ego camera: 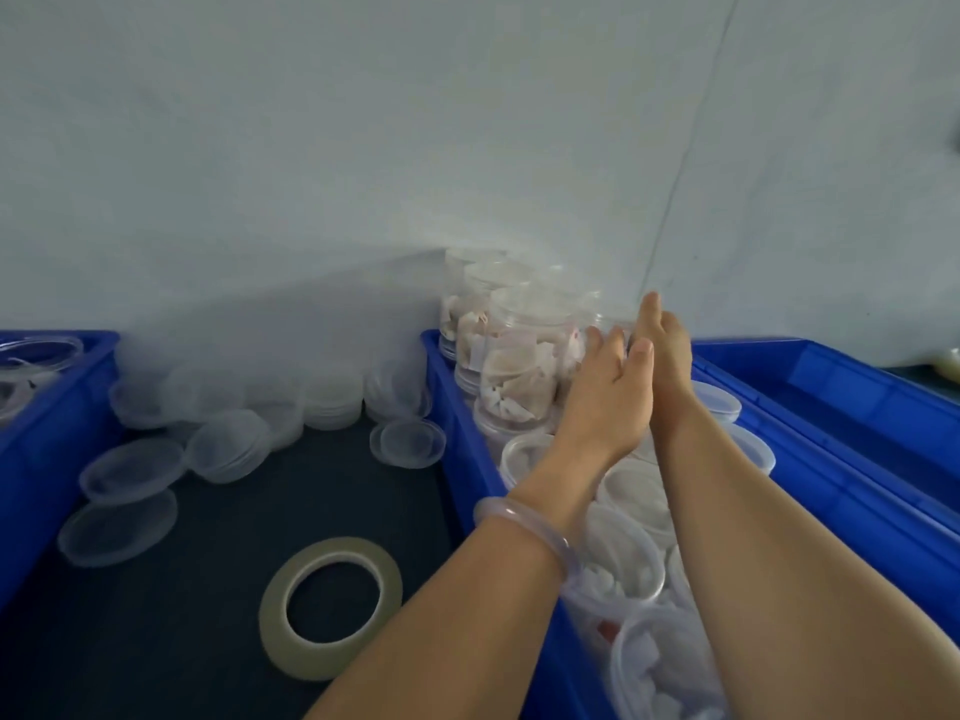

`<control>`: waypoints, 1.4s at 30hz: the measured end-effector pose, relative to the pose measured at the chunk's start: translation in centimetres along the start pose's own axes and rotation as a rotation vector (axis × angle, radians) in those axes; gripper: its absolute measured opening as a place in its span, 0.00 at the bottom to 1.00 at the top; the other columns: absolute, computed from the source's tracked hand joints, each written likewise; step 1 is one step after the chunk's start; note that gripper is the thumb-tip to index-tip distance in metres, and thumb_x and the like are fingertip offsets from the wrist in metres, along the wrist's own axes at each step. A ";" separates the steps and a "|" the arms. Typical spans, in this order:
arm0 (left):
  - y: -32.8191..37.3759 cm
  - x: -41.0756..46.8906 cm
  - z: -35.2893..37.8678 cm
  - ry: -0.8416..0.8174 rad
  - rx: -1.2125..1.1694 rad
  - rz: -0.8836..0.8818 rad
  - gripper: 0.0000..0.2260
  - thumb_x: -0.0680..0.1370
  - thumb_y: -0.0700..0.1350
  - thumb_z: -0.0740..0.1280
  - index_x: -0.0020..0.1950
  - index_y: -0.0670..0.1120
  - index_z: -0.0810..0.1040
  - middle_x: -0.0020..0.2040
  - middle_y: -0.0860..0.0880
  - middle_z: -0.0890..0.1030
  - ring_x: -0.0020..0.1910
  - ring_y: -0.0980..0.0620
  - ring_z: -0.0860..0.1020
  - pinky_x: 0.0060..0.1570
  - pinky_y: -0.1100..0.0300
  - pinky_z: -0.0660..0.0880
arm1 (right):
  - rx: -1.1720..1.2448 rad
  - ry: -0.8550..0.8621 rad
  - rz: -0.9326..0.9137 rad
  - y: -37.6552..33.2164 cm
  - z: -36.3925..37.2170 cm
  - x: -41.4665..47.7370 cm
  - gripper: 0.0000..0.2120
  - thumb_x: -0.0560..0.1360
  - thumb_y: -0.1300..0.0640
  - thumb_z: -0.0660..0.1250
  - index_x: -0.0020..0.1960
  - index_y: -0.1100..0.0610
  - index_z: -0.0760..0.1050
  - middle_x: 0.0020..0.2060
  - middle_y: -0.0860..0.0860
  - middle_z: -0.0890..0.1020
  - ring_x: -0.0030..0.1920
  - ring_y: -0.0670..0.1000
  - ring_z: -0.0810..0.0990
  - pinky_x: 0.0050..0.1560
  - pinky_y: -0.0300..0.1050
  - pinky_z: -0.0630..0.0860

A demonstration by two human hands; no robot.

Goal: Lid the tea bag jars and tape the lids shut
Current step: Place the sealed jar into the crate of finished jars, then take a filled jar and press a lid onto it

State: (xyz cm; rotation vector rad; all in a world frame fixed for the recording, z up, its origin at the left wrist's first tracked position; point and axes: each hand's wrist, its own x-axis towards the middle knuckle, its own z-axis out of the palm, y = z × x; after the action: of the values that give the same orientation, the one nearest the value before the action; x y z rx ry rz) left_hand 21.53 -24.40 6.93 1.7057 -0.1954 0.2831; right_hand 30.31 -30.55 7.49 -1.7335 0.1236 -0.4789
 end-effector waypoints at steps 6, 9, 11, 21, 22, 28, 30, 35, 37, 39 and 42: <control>0.3 0.8 -0.5 0.047 -0.007 -0.009 0.21 0.83 0.53 0.52 0.66 0.39 0.70 0.69 0.40 0.69 0.72 0.45 0.64 0.69 0.56 0.61 | -0.260 -0.028 0.037 0.3 0.4 0.0 0.32 0.80 0.39 0.52 0.75 0.60 0.58 0.70 0.60 0.67 0.70 0.61 0.63 0.69 0.58 0.62; 0.9 0.9 -0.8 0.059 -0.040 -0.091 0.23 0.83 0.54 0.52 0.64 0.37 0.72 0.64 0.40 0.74 0.67 0.45 0.70 0.67 0.49 0.66 | -0.271 0.002 0.041 0.0 0.2 -1.0 0.28 0.80 0.41 0.56 0.68 0.63 0.67 0.66 0.63 0.71 0.66 0.63 0.68 0.64 0.57 0.67; 0.9 0.6 -1.4 0.038 -0.051 -0.105 0.22 0.83 0.52 0.52 0.65 0.37 0.71 0.65 0.39 0.74 0.66 0.45 0.70 0.67 0.50 0.65 | -0.289 0.002 0.024 -0.3 0.1 -1.9 0.25 0.81 0.44 0.56 0.66 0.64 0.69 0.64 0.63 0.73 0.65 0.62 0.70 0.61 0.53 0.68; 6.9 -3.6 -14.9 0.517 0.064 0.083 0.12 0.81 0.40 0.57 0.57 0.39 0.79 0.56 0.41 0.80 0.56 0.45 0.77 0.52 0.60 0.71 | 0.160 -0.226 -0.429 -11.3 9.7 -14.1 0.08 0.75 0.66 0.63 0.52 0.62 0.77 0.42 0.51 0.78 0.43 0.46 0.75 0.40 0.34 0.70; 6.9 -4.5 -17.7 0.578 0.123 0.070 0.13 0.81 0.41 0.57 0.59 0.39 0.78 0.58 0.41 0.80 0.58 0.45 0.76 0.55 0.58 0.71 | 0.209 -0.311 -0.426 -12.2 12.0 -16.3 0.08 0.75 0.66 0.62 0.52 0.62 0.76 0.42 0.50 0.77 0.42 0.46 0.75 0.39 0.34 0.70; 3.3 -15.4 -34.6 0.853 0.589 -0.294 0.17 0.82 0.48 0.53 0.65 0.42 0.73 0.64 0.42 0.76 0.63 0.44 0.74 0.53 0.57 0.67 | -0.114 -0.877 -0.686 -12.6 25.0 -31.4 0.11 0.78 0.61 0.62 0.60 0.61 0.72 0.52 0.53 0.78 0.53 0.55 0.77 0.43 0.36 0.64; 1.9 -19.0 -38.2 0.797 0.825 -0.586 0.17 0.82 0.47 0.54 0.66 0.40 0.71 0.64 0.40 0.75 0.61 0.42 0.74 0.51 0.55 0.68 | -0.493 -1.125 -0.810 -11.0 27.7 -35.2 0.15 0.78 0.58 0.61 0.63 0.59 0.71 0.57 0.55 0.77 0.58 0.57 0.75 0.49 0.42 0.67; -1.2 -23.2 -40.4 0.578 1.027 -0.898 0.11 0.77 0.38 0.60 0.57 0.38 0.76 0.51 0.40 0.80 0.50 0.43 0.79 0.52 0.50 0.78 | -0.934 -1.172 -0.786 -8.2 29.6 -39.2 0.15 0.76 0.55 0.62 0.63 0.54 0.73 0.60 0.54 0.76 0.65 0.58 0.69 0.69 0.60 0.58; -1.4 -23.3 -40.2 0.602 1.084 -0.842 0.10 0.77 0.38 0.62 0.57 0.40 0.77 0.49 0.43 0.80 0.48 0.44 0.79 0.51 0.50 0.78 | -0.840 -1.142 -0.737 -8.7 29.1 -38.8 0.11 0.76 0.58 0.62 0.58 0.56 0.75 0.56 0.55 0.78 0.59 0.57 0.75 0.65 0.57 0.65; -0.4 -22.8 -40.4 0.672 1.149 -0.682 0.12 0.77 0.38 0.62 0.59 0.43 0.77 0.53 0.44 0.80 0.53 0.45 0.79 0.53 0.51 0.77 | -0.634 -1.106 -0.662 -9.9 27.9 -37.7 0.07 0.76 0.60 0.60 0.51 0.58 0.76 0.49 0.56 0.79 0.51 0.57 0.78 0.53 0.52 0.75; 4.2 -21.2 -40.3 0.954 0.846 -0.238 0.12 0.75 0.37 0.63 0.54 0.47 0.81 0.53 0.48 0.82 0.53 0.48 0.79 0.54 0.56 0.74 | -0.281 -0.941 -0.623 -13.0 24.9 -35.0 0.11 0.76 0.61 0.57 0.39 0.56 0.76 0.37 0.54 0.77 0.42 0.58 0.78 0.40 0.47 0.73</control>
State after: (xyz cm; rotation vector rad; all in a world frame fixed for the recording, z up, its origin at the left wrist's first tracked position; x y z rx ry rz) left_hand -2.98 14.12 10.11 2.1701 0.9436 1.0625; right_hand 5.68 7.00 7.75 -2.0952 -1.0847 -0.0368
